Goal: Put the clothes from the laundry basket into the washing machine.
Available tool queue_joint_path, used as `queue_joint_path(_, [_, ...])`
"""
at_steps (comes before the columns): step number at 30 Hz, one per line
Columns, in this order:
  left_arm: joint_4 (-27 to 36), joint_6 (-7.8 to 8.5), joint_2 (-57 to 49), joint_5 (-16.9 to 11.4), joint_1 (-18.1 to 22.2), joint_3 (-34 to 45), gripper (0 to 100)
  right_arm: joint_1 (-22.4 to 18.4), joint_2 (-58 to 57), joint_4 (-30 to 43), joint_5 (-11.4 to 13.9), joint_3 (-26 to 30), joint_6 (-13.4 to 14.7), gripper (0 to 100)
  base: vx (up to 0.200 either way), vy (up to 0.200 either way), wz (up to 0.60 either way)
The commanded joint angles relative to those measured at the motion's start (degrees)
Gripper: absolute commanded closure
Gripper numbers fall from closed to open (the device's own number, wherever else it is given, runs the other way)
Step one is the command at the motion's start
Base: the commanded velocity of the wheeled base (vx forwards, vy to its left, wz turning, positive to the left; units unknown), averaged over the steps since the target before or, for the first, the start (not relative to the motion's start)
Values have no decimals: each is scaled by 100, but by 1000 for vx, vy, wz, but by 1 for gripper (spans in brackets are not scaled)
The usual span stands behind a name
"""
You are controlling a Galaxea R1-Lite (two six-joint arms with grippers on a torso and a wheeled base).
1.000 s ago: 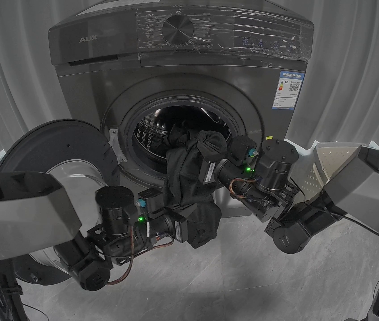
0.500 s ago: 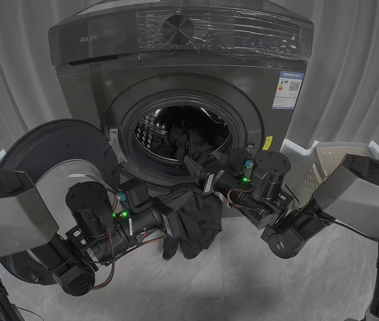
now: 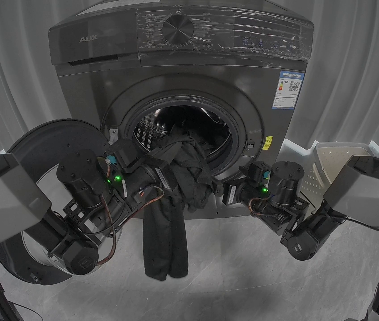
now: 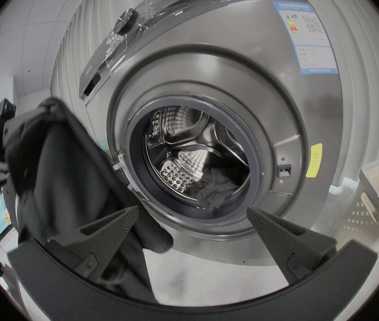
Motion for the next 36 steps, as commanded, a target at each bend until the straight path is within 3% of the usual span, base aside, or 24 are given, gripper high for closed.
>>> queue_joint_path(1, [-1,-45,-100,70,33,-91,100,-64,-102,-41,73,514,-21,0,0,0,0])
queue_joint_path(16, [8,-45,-56,114,33,-337,100,306,-93,-516,837,831,-83,0,0,0,0])
queue_joint_path(31, [8,-54,-4,132,33,-381,100,710,-93,-736,908,620,-74,0,0,0,0])
queue_joint_path(36, [17,-45,67,387,15,-399,100,815,-84,-991,1171,611,-56,0,0,0,0])
